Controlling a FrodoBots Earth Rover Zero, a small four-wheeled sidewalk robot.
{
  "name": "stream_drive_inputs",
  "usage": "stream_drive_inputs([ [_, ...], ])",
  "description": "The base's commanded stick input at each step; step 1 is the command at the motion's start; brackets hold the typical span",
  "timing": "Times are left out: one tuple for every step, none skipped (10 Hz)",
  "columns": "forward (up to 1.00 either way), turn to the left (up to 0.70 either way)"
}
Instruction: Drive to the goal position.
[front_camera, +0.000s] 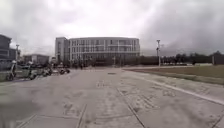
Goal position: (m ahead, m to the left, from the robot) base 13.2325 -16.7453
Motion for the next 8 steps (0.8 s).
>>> stream_drive_inputs([
  [0.70, 0.01],
  [0.70, 0.01],
  [0.70, 0.01],
  [0.70, 0.01],
  [0.70, 0.01],
  [0.70, 0.01],
  [0.70, 0.01],
  [0.70, 0.01],
])
